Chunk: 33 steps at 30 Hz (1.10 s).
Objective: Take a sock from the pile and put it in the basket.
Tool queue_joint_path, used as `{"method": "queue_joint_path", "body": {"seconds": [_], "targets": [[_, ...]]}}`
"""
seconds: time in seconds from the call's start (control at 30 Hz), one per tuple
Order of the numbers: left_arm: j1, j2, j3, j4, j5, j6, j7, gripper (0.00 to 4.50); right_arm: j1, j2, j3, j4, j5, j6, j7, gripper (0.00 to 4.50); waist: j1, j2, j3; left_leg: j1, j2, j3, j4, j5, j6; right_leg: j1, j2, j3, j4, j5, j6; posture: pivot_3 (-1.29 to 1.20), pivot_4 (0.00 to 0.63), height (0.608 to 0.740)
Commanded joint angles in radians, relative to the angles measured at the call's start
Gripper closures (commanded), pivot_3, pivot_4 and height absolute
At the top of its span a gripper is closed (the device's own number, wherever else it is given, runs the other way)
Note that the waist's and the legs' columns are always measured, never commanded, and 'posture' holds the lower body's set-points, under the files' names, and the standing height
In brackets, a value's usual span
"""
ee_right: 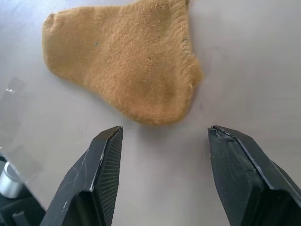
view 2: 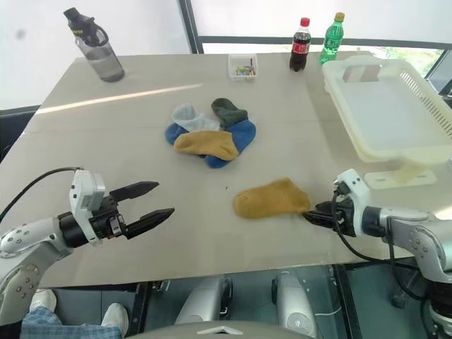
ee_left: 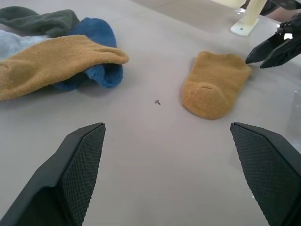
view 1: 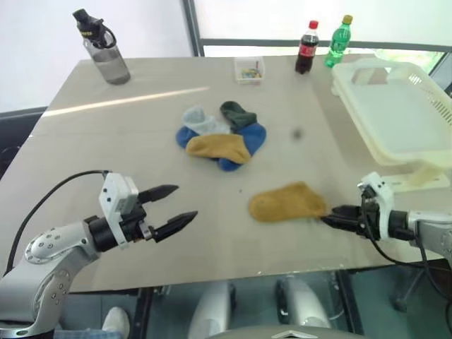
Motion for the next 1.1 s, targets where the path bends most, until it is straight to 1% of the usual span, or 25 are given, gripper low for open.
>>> {"method": "queue_joint_path", "body": {"seconds": [0.03, 0.1, 0.3, 0.4, 0.47, 0.53, 0.67, 0.7, 0.87, 0.97, 1.1], "targets": [[-0.002, 0.014, 0.025, -0.013, -0.036, 0.001, -0.031, 0.0, -0.051, -0.027, -0.048, 0.02, 0.018, -0.039, 0.022, 1.57, 0.0, 0.0, 0.0, 0.0, 0.0, 0.0, 0.0, 0.0, 0.0, 0.0, 0.0, 0.0, 0.0, 0.0, 0.0, 0.0, 0.15, 0.74], [-0.001, 0.015, 0.022, -0.013, -0.044, 0.003, -0.041, 0.0, -0.098, -0.023, -0.027, 0.049, 0.008, -0.07, 0.029, 1.57, 0.0, 0.0, 0.0, 0.0, 0.0, 0.0, 0.0, 0.0, 0.0, 0.0, 0.0, 0.0, 0.0, 0.0, 0.0, 0.0, 0.15, 0.74], [0.026, 0.043, 0.034, -0.018, -0.079, 0.017, -0.117, 0.0, -0.257, 0.08, 0.078, 0.116, -0.019, -0.135, 0.005, 1.57, -0.002, 0.0, 0.0, 0.0, 0.0, 0.0, 0.0, 0.0, 0.0, 0.0, 0.001, 0.0, 0.0, 0.0, -0.001, 0.0, 0.15, 0.74], [0.045, 0.07, 0.03, -0.014, -0.064, 0.007, -0.16, 0.0, -0.339, 0.124, 0.152, 0.174, -0.067, -0.186, 0.007, 1.57, -0.002, 0.0, 0.001, -0.001, 0.0, 0.0, 0.0, 0.0, 0.0, -0.002, 0.001, 0.0, 0.0, 0.002, -0.003, 0.0, 0.15, 0.74], [0.047, 0.078, 0.026, -0.003, -0.04, -0.016, -0.172, 0.0, -0.432, 0.223, 0.196, 0.257, -0.114, -0.246, -0.048, 1.57, -0.003, 0.0, 0.001, -0.001, 0.0, 0.001, 0.0, 0.0, 0.0, -0.002, 0.0, 0.001, 0.0, 0.002, -0.003, 0.0, 0.15, 0.74], [0.043, 0.078, 0.028, 0.005, -0.028, -0.027, -0.175, 0.0, -0.484, 0.291, 0.209, 0.307, -0.137, -0.273, -0.083, 1.57, -0.006, 0.0, 0.001, -0.001, 0.0, 0.001, 0.0, 0.0, 0.0, -0.002, 0.001, 0.001, 0.0, 0.002, -0.003, 0.0, 0.15, 0.74], [0.003, 0.034, 0.048, 0.034, 0.026, -0.066, -0.075, 0.0, -0.58, 0.442, 0.271, 0.433, -0.22, -0.331, -0.16, 1.57, -0.001, 0.001, 0.001, -0.001, 0.0, 0.0, -0.001, 0.0, 0.0, -0.003, 0.002, 0.0, 0.001, 0.002, -0.003, 0.0, 0.15, 0.74], [-0.005, 0.028, 0.045, 0.043, 0.047, -0.073, -0.05, 0.0, -0.599, 0.476, 0.277, 0.467, -0.235, -0.341, -0.181, 1.57, 0.0, 0.001, 0.001, -0.002, 0.0, -0.001, -0.001, 0.0, 0.0, -0.003, 0.002, 0.0, 0.001, 0.004, -0.001, 0.0, 0.15, 0.74], [-0.03, 0.004, 0.054, 0.086, 0.102, -0.106, 0.015, 0.0, -0.656, 0.622, 0.308, 0.57, -0.286, -0.371, -0.251, 1.57, -0.002, 0.001, 0.001, -0.002, -0.001, -0.001, -0.002, 0.0, 0.0, -0.003, 0.0, 0.0, 0.001, 0.005, 0.0, 0.0, 0.15, 0.74], [-0.069, -0.012, 0.068, 0.12, 0.132, -0.134, 0.063, 0.0, -0.69, 0.683, 0.31, 0.647, -0.328, -0.399, -0.296, 1.57, -0.003, 0.001, 0.001, -0.002, -0.002, -0.003, -0.003, 0.0, 0.0, -0.005, 0.0, 0.0, 0.001, 0.005, 0.0, 0.0, 0.15, 0.74], [-0.084, -0.023, 0.086, 0.13, 0.146, -0.147, 0.095, 0.0, -0.729, 0.723, 0.288, 0.726, -0.351, -0.426, -0.322, 1.57, -0.003, 0.001, 0.001, -0.002, -0.002, -0.004, -0.003, 0.0, -0.001, -0.005, 0.0, 0.0, 0.002, 0.005, 0.0, 0.0, 0.15, 0.74]]}}
